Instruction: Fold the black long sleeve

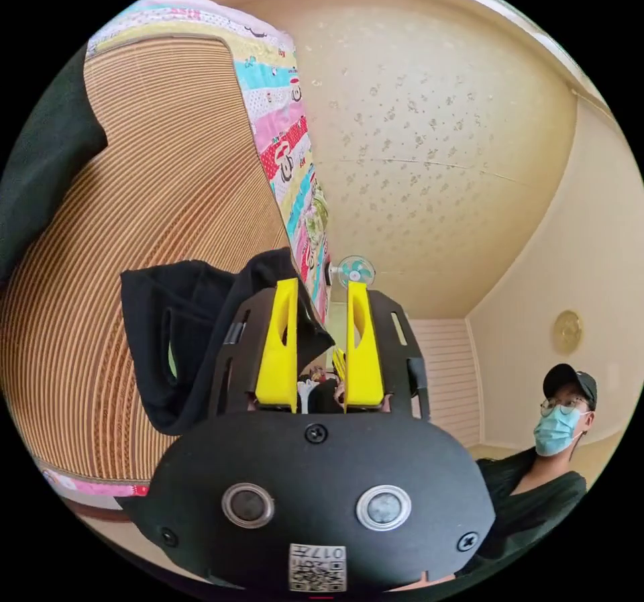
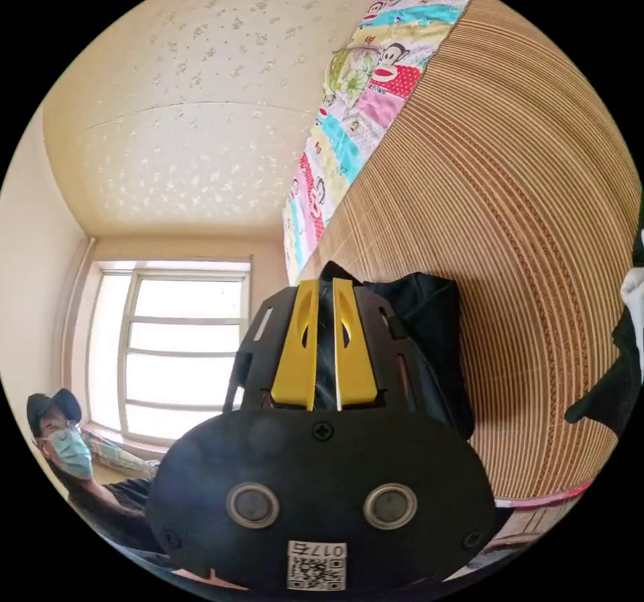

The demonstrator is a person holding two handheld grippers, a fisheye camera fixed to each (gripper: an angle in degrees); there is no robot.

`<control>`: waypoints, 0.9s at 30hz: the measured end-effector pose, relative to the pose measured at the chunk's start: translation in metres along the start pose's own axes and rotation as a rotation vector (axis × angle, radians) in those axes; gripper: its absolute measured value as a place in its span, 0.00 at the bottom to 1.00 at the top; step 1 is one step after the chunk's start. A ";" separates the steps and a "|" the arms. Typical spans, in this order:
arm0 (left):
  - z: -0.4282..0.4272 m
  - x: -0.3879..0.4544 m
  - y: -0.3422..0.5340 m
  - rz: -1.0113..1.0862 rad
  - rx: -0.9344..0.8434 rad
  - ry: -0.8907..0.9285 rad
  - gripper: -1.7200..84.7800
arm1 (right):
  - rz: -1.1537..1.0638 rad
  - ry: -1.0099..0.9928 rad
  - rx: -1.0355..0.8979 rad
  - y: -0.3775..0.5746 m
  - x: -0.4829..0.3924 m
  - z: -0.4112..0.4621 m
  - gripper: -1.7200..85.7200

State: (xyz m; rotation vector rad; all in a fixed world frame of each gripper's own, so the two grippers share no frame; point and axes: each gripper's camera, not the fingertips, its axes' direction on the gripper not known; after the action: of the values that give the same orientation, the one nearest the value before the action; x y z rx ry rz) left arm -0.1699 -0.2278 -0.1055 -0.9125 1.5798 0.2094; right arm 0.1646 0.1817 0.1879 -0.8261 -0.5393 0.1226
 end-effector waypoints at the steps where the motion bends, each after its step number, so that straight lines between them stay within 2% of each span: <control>1: 0.000 -0.001 -0.002 -0.001 0.004 -0.055 0.16 | -0.024 0.053 -0.004 -0.001 -0.010 0.006 0.06; 3: -0.003 -0.001 0.013 0.009 -0.003 -0.281 0.17 | -0.163 0.184 -0.068 0.011 -0.045 0.033 0.08; 5: -0.002 -0.011 0.042 -0.014 -0.021 -0.419 0.18 | -0.276 0.249 -0.148 0.031 -0.063 0.061 0.08; 8: 0.009 -0.055 0.093 -0.145 -0.083 -0.523 0.21 | -0.402 0.362 -0.259 0.068 -0.074 0.113 0.08; 10: 0.019 -0.088 0.116 -0.243 -0.116 -0.509 0.22 | -0.457 0.428 -0.300 0.089 -0.075 0.144 0.07; 13: 0.034 -0.130 0.137 -0.358 -0.076 -0.420 0.21 | -0.535 0.500 -0.383 0.118 -0.065 0.194 0.05; 16: 0.047 -0.143 0.135 -0.362 -0.003 -0.338 0.16 | -0.492 0.642 -0.632 0.137 -0.014 0.250 0.03; 18: 0.051 -0.135 0.129 -0.371 0.050 -0.297 0.12 | -0.410 0.528 -0.586 0.128 0.001 0.234 0.03; 19: 0.054 -0.128 0.126 -0.343 0.053 -0.282 0.12 | -0.362 0.504 -0.596 0.123 0.004 0.230 0.03; 22: 0.096 -0.053 0.114 -0.003 -0.072 -0.291 0.11 | -0.290 0.384 -0.479 0.118 0.005 0.172 0.03; 24: 0.153 0.015 0.128 0.285 -0.227 -0.346 0.11 | -0.246 0.373 -0.446 0.123 0.021 0.120 0.03; 27: 0.235 0.069 0.176 0.537 -0.414 -0.343 0.11 | -0.153 0.374 -0.428 0.138 0.059 0.053 0.03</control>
State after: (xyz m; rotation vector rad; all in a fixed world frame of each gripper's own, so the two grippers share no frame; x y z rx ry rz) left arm -0.1029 0.0022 -0.2883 -0.6913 1.4484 1.0484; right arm 0.2030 0.3287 0.1411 -1.1885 -0.2735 -0.2940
